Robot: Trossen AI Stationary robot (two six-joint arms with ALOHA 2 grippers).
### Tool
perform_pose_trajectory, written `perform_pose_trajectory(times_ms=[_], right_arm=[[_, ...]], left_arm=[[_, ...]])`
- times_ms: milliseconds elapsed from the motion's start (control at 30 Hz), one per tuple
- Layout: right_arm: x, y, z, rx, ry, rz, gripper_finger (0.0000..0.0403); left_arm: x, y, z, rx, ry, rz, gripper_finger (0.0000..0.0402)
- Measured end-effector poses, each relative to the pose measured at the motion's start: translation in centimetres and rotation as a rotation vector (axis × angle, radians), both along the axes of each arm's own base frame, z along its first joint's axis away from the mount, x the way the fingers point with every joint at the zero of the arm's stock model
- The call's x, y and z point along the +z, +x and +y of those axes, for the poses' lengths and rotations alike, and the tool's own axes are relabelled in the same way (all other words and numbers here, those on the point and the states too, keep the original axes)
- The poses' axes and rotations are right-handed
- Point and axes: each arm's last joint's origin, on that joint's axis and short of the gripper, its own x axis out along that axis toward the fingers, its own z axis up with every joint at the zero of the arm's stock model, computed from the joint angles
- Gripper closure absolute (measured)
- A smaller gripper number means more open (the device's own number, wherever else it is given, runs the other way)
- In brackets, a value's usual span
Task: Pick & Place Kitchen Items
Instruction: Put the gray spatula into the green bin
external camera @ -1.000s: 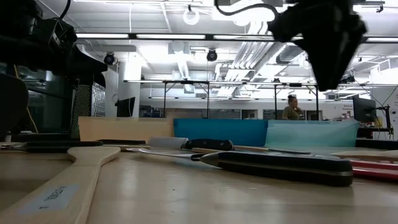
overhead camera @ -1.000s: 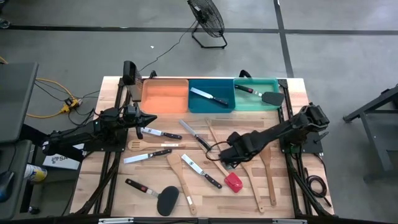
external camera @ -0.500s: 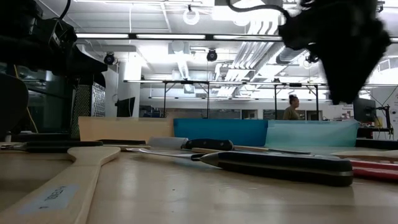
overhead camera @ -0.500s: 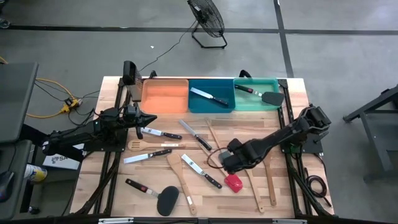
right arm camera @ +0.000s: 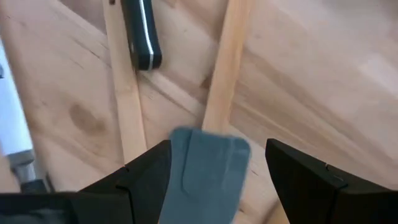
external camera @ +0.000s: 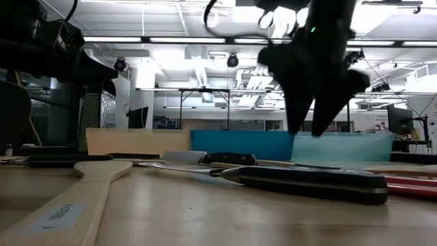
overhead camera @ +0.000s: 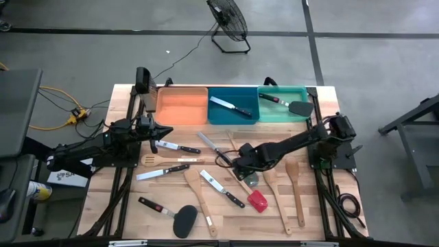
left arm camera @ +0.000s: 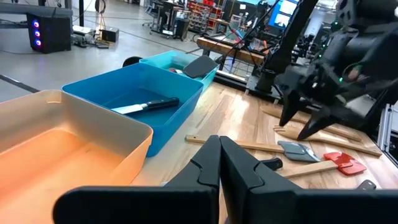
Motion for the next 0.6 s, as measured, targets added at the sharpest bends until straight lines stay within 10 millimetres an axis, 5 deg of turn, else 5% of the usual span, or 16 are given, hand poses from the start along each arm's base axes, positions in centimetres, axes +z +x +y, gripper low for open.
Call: perform_pose_trajectory(times_ms=[600], right_arm=[[-4.5, 2.2, -1.2, -0.049, -0.005, 0.039, 0.0151]], left_arm=[[0.0, 0.0, 0.0, 0.000, 0.000, 0.000, 0.0402]])
